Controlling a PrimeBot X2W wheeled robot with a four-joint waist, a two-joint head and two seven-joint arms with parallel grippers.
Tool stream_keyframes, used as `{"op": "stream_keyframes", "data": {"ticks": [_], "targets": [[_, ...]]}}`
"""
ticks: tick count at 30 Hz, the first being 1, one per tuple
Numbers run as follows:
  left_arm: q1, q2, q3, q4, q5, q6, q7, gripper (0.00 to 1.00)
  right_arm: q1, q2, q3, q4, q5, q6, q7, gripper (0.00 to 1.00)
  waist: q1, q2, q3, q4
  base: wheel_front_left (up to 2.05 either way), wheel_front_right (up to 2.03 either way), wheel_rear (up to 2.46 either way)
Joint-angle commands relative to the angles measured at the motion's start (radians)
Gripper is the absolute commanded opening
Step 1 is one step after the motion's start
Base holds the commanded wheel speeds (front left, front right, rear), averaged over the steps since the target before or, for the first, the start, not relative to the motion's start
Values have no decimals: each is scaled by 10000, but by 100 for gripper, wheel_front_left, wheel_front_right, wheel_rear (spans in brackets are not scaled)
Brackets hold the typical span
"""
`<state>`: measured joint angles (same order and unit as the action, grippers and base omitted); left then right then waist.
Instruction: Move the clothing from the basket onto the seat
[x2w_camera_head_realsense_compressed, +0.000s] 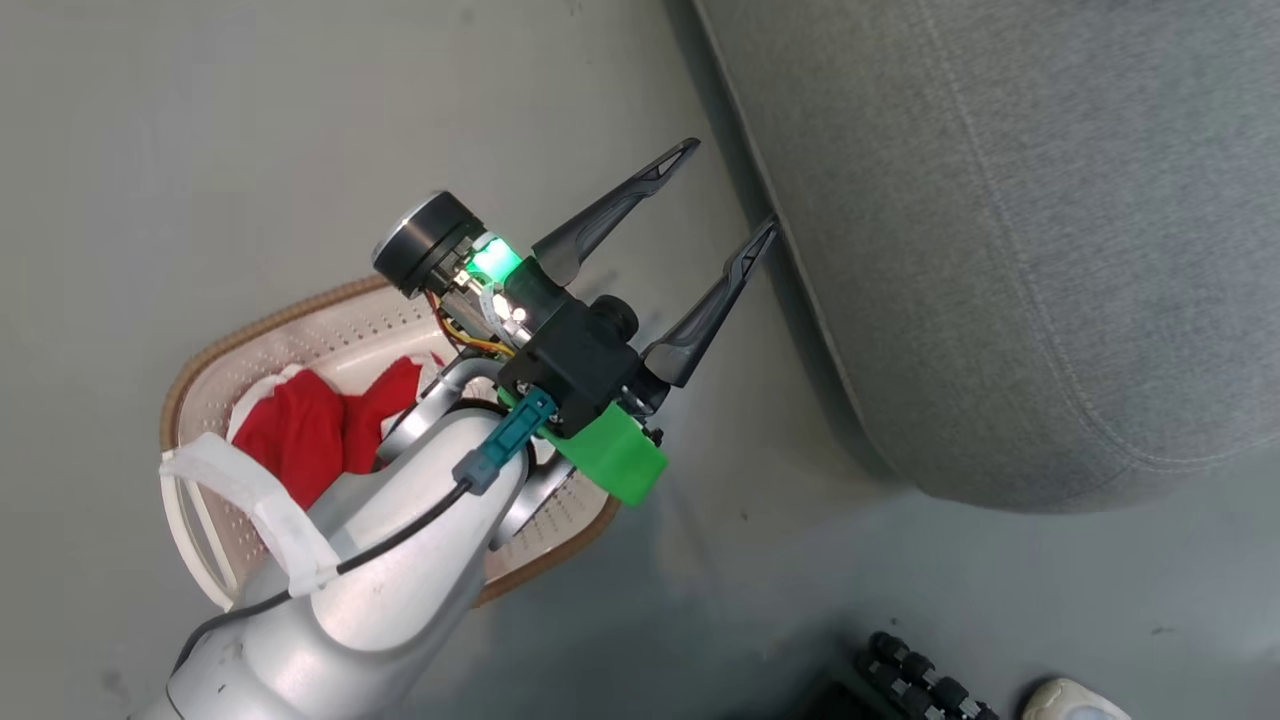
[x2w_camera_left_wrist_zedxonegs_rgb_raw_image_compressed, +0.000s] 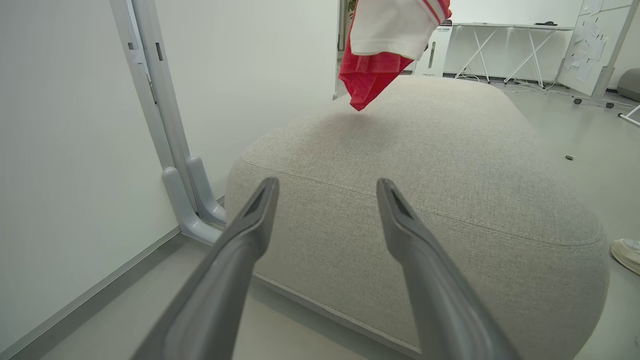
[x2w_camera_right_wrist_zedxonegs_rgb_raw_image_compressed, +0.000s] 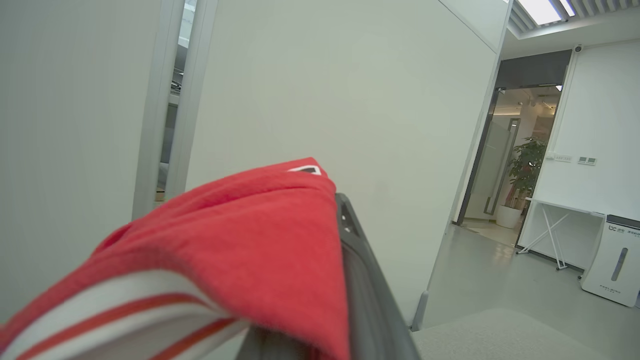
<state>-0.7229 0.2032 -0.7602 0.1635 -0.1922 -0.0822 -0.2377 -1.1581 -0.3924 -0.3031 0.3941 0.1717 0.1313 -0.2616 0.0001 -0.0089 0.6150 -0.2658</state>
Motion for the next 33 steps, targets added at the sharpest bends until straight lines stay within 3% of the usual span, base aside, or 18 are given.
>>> {"op": "stream_keyframes", "data": {"ticks": [1,5,13,21,23,24,25,33], "targets": [[-219,99,2,-57,52,43,17,100,-307,-54,-8,136,-87,-10,-30,0,-1,89,643,269,0,0,0],[-357,144,-58,-124,90,21,54,100,-582,179,-156,879,-226,-10,-30,0,-1,89,1009,309,0,0,0],[-544,33,-204,-99,129,19,3,100,383,1691,-1274,1551,-1137,-12,-30,0,-1,89,1305,493,0,0,0],[-608,61,-254,-24,67,51,-73,100,733,1600,-1796,2770,-1211,-10,-30,0,-1,89,1415,668,0,0,0],[-602,78,-262,1,32,52,-89,100,720,1551,-1765,2997,-1181,-10,-30,25,-1,89,1392,681,0,0,0],[-596,92,-262,36,9,53,-92,100,711,1529,-1730,3157,-1145,-10,-30,78,-1,89,1354,685,0,0,0],[-581,104,-255,64,-13,65,-95,100,700,1514,-1685,3284,-1069,-10,-30,100,-1,89,1300,683,0,0,0],[-210,19,-172,292,-203,204,-199,100,1601,1407,-1080,3091,-814,-10,-30,100,-1,89,386,639,0,0,0]]}}
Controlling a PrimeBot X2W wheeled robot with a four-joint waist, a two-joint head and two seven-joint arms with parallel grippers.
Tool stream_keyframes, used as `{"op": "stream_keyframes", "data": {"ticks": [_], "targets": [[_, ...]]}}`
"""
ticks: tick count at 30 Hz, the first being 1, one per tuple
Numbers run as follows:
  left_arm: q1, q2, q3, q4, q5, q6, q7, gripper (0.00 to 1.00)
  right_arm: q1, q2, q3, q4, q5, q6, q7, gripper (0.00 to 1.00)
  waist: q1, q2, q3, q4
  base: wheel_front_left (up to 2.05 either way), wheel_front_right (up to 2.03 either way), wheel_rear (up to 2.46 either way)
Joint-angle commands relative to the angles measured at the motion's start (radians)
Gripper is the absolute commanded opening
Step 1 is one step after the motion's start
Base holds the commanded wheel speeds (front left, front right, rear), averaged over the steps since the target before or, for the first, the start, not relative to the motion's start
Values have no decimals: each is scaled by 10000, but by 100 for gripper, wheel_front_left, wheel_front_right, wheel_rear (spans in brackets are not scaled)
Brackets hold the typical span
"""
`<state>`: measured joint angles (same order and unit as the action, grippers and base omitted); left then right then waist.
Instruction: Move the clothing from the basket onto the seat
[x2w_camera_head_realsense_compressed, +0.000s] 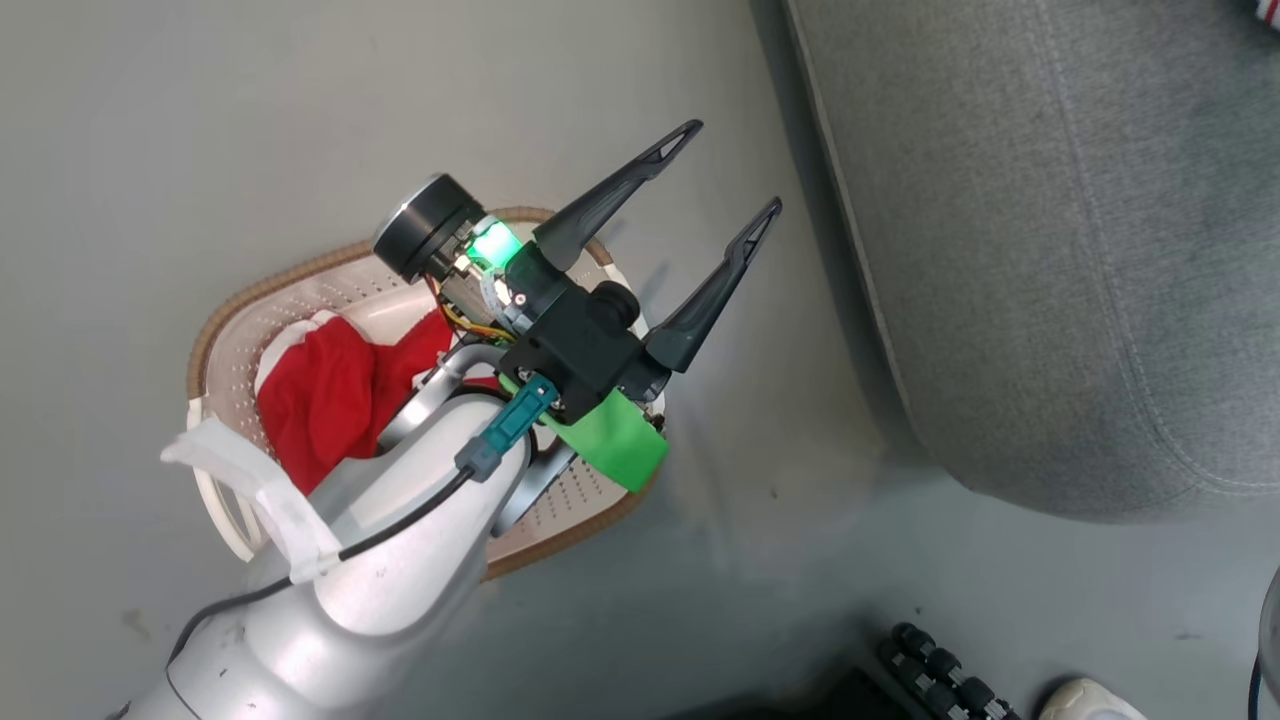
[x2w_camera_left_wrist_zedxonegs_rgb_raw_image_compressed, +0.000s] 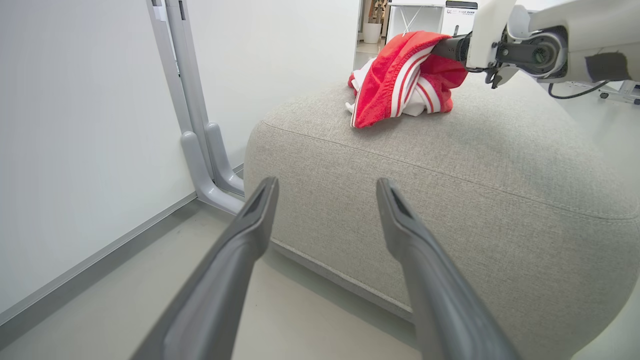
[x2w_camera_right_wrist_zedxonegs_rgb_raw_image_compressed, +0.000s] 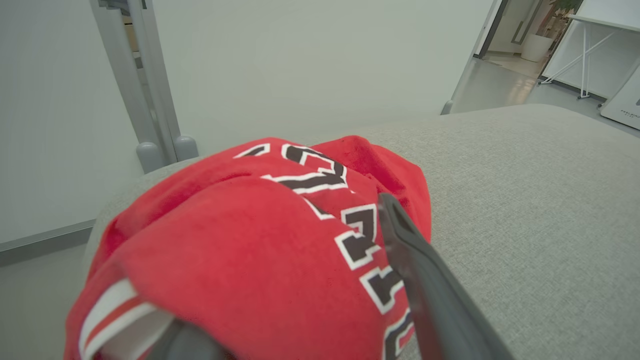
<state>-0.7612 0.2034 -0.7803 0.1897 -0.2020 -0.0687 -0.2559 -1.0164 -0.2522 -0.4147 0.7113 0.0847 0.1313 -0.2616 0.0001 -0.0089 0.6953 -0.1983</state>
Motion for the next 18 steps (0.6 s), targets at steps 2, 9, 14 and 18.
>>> {"op": "stream_keyframes", "data": {"ticks": [2,9,14,18], "targets": [[298,-1,78,95,-167,119,-57,100,734,76,200,-350,150,-10,-30,100,-1,89,-760,-65,0,0,0],[902,-113,259,228,-423,277,-97,100,2555,269,805,-1100,424,-10,-30,100,-1,89,-1926,-111,0,0,0],[1506,-178,530,82,-544,369,-94,100,3562,290,1256,-1681,668,-10,-29,100,-1,89,-2723,-71,0,0,0],[2089,-232,884,5,-670,494,-96,100,4252,304,1750,-2258,919,-10,-30,100,-1,89,-3393,49,0,0,0]]}}
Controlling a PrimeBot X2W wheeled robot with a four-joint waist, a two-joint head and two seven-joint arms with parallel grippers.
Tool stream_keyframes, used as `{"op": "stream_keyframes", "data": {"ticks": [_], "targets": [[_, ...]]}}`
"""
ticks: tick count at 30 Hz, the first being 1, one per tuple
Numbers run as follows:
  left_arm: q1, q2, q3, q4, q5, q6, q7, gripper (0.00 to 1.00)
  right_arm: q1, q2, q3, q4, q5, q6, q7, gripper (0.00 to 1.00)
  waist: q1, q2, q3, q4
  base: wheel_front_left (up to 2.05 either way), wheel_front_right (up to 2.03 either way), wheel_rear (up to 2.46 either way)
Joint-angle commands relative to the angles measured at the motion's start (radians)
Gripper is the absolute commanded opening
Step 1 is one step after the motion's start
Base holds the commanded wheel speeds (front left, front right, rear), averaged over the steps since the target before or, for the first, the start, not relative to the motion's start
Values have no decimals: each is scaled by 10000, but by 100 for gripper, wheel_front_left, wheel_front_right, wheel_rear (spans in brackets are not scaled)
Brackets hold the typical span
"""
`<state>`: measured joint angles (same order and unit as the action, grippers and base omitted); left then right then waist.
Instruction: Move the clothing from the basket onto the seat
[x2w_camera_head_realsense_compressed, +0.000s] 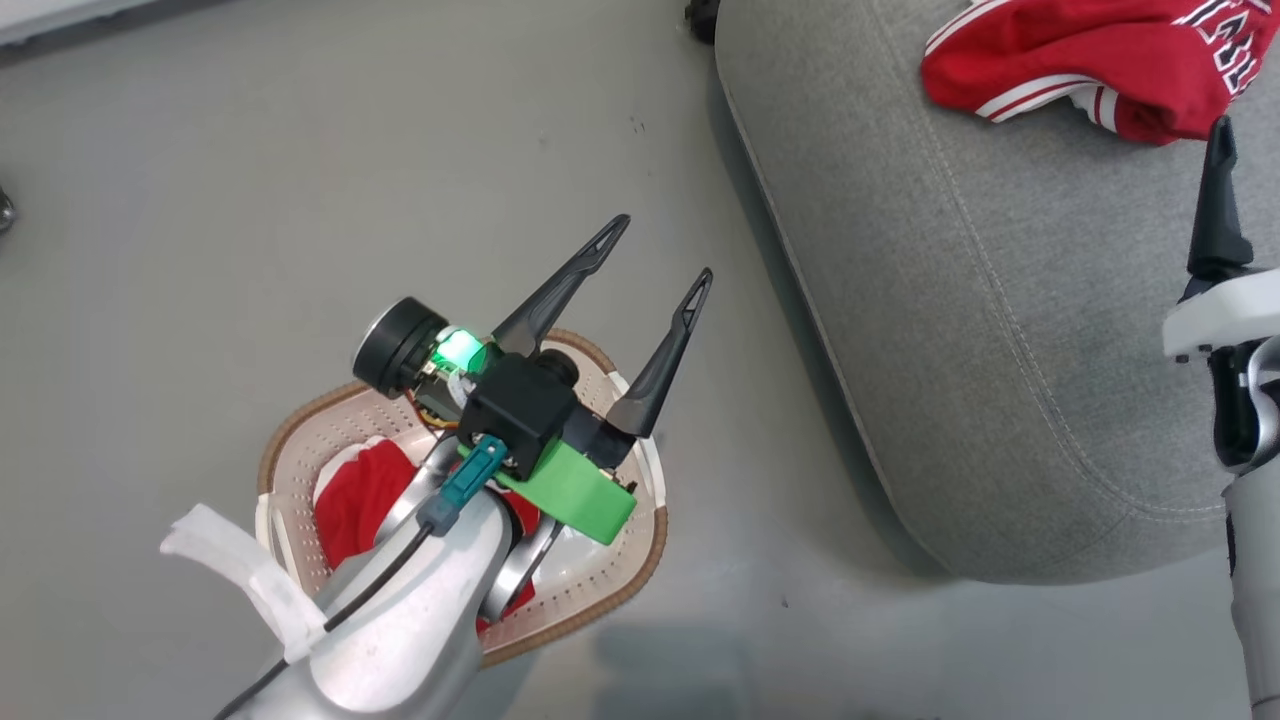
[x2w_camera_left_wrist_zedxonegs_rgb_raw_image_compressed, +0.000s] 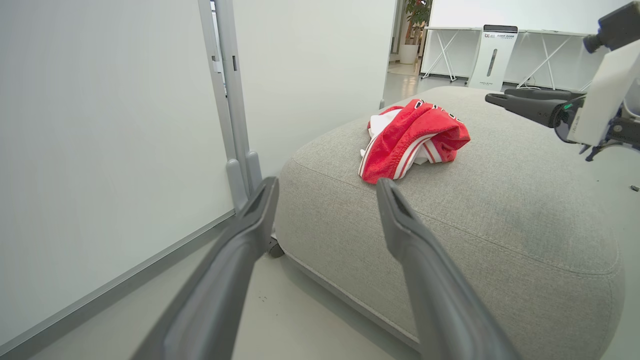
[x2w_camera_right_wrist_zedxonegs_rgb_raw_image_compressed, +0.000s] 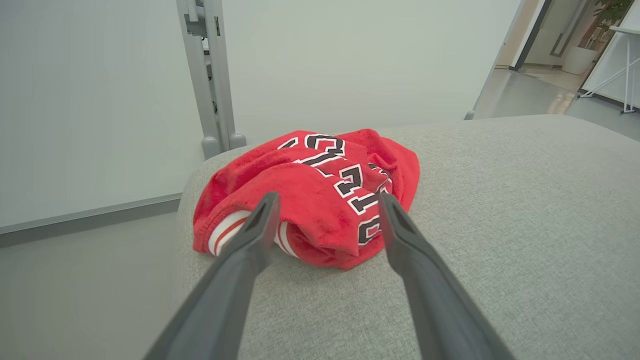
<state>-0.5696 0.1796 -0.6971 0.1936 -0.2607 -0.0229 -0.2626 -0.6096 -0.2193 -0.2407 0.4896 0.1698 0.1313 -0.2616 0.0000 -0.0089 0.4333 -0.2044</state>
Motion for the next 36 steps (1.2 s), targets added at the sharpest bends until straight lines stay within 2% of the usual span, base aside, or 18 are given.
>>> {"op": "stream_keyframes", "data": {"ticks": [1,9,19,27,36], "targets": [[323,-1,161,-39,-115,65,-26,100,336,11,141,-201,104,-10,-30,100,0,89,-930,153,0,0,0],[1571,-51,1389,-144,-266,348,-16,100,1491,368,1126,-1269,433,-10,-30,100,0,89,-1993,739,0,0,0],[2977,-96,3496,-438,-220,582,-14,100,2481,951,1752,-1982,685,-10,-30,100,0,89,-2929,1820,0,0,0],[3882,-269,4859,-449,6,420,-14,100,3201,1324,1894,-2441,433,-10,-29,100,0,89,-3475,2569,0,0,0],[4510,-581,5809,-442,379,148,-13,100,4079,1615,2325,-3093,185,-10,-30,100,0,89,-3892,2946,0,0,0]]}}
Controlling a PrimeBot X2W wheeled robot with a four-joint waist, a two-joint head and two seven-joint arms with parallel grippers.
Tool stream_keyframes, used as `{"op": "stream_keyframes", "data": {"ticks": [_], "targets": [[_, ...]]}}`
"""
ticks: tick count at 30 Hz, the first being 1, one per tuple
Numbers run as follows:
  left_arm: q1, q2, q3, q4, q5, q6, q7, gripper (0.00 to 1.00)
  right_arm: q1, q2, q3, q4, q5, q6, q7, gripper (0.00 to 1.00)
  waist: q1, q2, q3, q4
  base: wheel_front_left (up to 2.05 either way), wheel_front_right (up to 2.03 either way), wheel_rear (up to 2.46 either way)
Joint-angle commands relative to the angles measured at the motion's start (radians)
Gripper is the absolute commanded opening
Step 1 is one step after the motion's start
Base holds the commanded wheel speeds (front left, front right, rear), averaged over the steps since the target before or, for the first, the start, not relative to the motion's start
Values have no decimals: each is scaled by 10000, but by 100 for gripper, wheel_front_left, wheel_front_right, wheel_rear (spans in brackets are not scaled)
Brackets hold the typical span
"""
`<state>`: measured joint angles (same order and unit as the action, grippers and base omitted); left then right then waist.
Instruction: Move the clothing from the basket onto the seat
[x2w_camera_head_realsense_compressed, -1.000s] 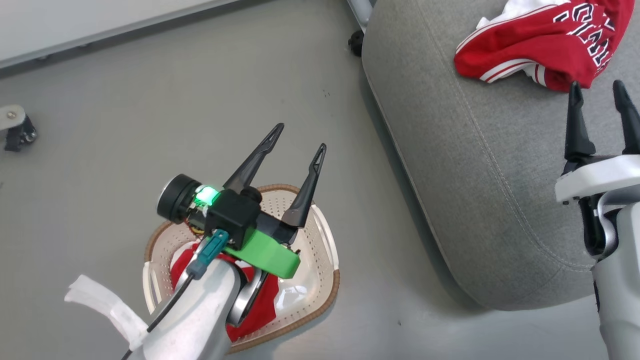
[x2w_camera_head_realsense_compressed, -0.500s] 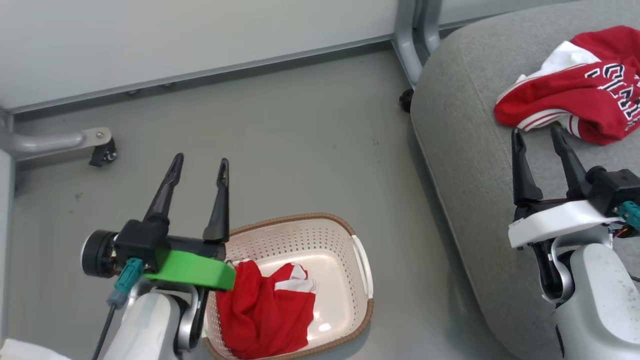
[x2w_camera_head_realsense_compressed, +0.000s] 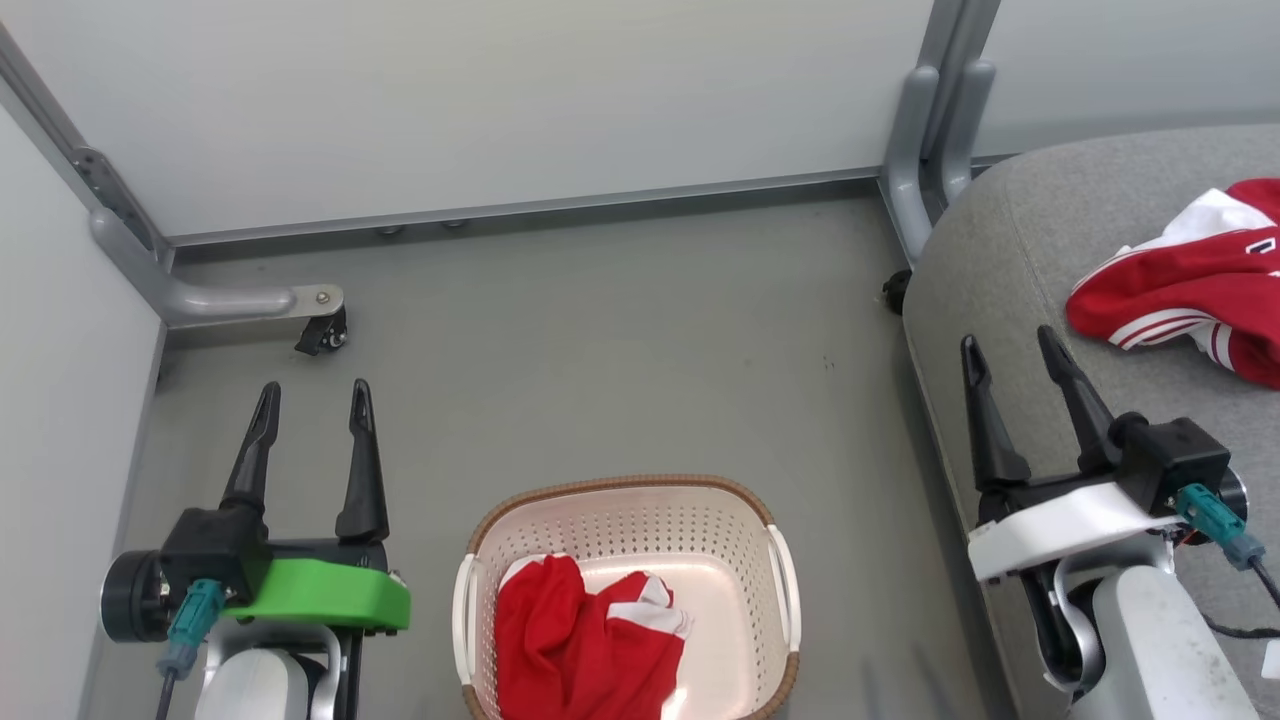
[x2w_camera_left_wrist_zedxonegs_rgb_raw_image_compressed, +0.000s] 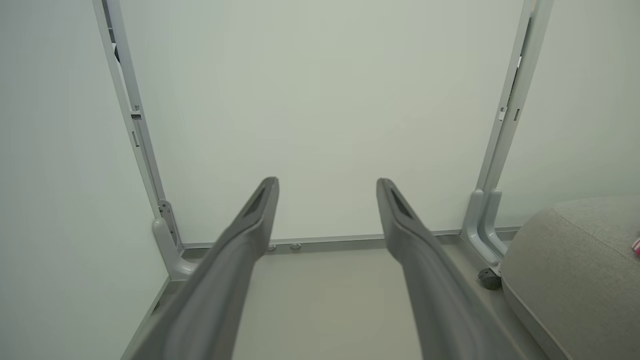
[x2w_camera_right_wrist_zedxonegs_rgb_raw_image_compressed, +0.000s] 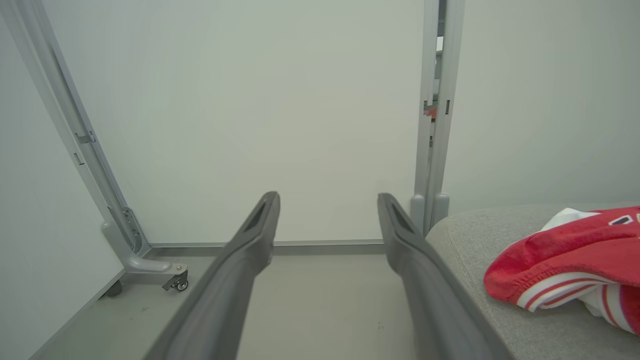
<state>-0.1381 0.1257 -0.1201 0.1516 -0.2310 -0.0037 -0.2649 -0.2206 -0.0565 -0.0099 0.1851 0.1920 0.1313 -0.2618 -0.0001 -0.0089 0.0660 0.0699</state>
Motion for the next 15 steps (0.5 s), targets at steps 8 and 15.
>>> {"op": "stream_keyframes", "data": {"ticks": [8,15], "targets": [[705,-343,390,-137,353,-325,10,100,1156,51,384,-641,-141,-10,-29,100,1,89,-538,348,0,0,0],[1063,-490,561,-346,531,-509,10,100,1978,57,377,-1060,5,-10,-29,100,1,89,-698,414,0,0,0]]}}
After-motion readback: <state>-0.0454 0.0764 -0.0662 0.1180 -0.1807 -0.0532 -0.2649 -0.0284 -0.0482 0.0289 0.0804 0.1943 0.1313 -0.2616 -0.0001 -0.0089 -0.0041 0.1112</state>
